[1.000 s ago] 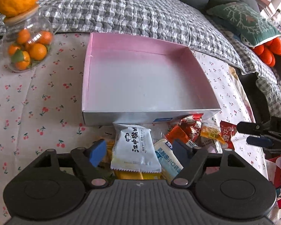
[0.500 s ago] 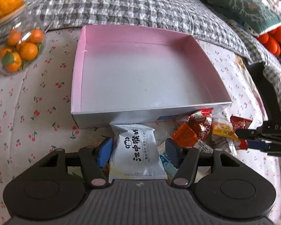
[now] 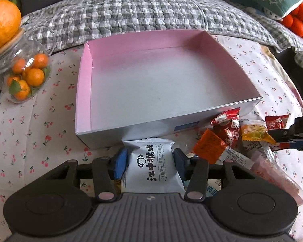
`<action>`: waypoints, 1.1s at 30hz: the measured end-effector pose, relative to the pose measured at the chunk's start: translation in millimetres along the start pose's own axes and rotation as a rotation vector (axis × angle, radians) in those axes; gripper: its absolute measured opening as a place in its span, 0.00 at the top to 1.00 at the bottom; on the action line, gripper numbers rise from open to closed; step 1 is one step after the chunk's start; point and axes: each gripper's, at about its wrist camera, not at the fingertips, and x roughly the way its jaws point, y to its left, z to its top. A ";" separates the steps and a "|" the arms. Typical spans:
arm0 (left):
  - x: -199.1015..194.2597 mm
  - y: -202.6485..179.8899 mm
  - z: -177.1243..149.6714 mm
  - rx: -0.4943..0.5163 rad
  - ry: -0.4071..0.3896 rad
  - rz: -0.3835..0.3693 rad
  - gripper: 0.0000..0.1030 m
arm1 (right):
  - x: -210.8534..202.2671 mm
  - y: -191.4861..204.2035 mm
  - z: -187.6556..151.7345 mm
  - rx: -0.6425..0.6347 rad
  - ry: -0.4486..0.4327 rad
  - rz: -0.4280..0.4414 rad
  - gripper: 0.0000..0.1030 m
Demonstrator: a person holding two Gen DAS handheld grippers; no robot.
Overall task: Organize snacks
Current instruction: 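Carry both snacks into the pink box and open both grippers to release them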
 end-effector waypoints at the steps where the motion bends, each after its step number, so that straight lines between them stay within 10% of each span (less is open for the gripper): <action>1: -0.6 0.5 0.0 -0.003 -0.001 -0.005 0.57 | -2.1 -0.9 -0.4 -0.003 -0.003 -0.003 0.75; 33: -69.6 36.4 12.1 -0.161 -0.131 -0.190 0.58 | -47.4 27.6 5.7 0.051 -0.111 0.203 0.75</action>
